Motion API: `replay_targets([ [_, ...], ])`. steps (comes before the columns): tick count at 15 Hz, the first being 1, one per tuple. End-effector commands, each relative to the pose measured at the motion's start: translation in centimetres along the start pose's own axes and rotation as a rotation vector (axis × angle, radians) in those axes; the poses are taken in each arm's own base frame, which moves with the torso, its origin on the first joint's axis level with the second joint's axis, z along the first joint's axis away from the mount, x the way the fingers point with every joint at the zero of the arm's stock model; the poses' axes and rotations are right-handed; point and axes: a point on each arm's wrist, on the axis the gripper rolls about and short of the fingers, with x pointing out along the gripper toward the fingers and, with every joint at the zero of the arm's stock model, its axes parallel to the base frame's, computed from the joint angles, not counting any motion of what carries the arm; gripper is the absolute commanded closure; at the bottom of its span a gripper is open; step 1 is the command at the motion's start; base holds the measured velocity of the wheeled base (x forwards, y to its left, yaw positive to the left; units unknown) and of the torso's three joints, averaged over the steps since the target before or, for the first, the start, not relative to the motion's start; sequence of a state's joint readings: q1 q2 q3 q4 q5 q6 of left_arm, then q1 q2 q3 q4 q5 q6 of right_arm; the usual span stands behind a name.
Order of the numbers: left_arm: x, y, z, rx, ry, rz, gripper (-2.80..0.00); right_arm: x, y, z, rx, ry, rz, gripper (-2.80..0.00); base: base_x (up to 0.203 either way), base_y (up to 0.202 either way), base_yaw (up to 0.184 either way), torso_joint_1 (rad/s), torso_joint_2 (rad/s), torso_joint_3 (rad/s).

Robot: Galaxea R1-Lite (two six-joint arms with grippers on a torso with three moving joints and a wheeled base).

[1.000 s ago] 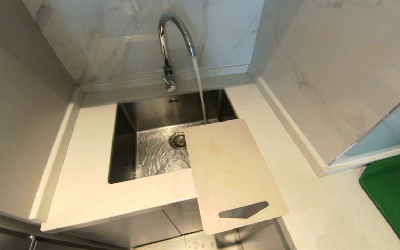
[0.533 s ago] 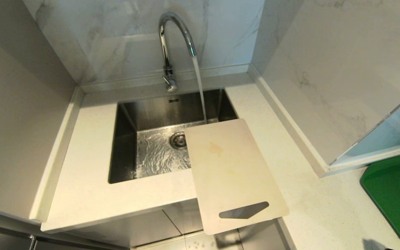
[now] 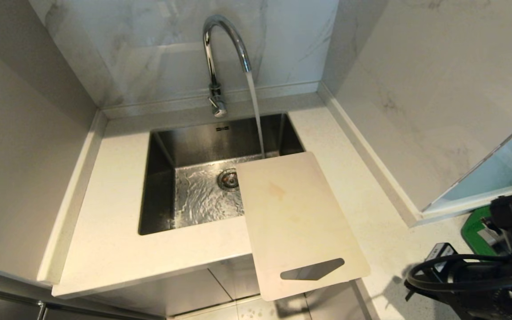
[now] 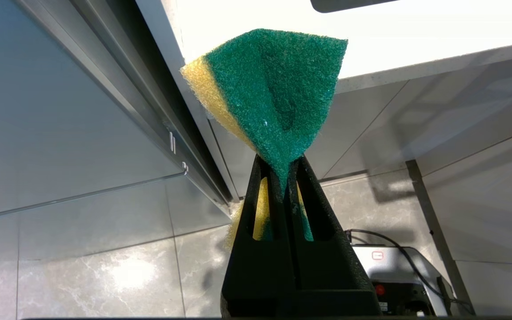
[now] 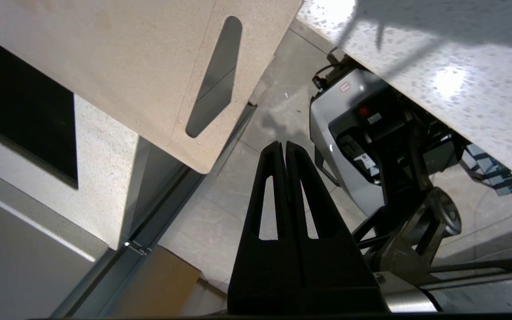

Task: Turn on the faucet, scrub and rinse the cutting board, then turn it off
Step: Pick up the cutting board

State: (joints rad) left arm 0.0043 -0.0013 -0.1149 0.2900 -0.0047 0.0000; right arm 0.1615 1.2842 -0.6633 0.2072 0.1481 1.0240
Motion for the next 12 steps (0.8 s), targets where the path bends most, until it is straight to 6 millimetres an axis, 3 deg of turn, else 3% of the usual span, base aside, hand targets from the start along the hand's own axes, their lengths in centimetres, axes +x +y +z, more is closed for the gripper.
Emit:
replay_targets([
  [1,0.0,0.0,0.0,0.000,0.003,0.000,0.00,4.3,0.8,0.1,0.007,0.083,-0.078,-2.80,0.000,0.000,0.000,0.000,0.00,0.000],
  [3,0.0,0.0,0.0,0.000,0.003,0.000,0.00,6.5,2.0,-0.4,-0.005,0.115,-0.070,-2.80,0.000,0.000,0.000,0.000,0.00,0.000],
  [7,0.0,0.0,0.0,0.000,0.003,0.000,0.00,8.3,4.2,-1.8,-0.065,0.160,-0.038,-2.80,0.000,0.000,0.000,0.000,0.00,0.000],
  [12,0.0,0.0,0.0,0.000,0.003,0.000,0.00,11.2,3.8,-3.3,0.008,0.163,-0.168,-2.80,0.000,0.000,0.000,0.000,0.00,0.000],
])
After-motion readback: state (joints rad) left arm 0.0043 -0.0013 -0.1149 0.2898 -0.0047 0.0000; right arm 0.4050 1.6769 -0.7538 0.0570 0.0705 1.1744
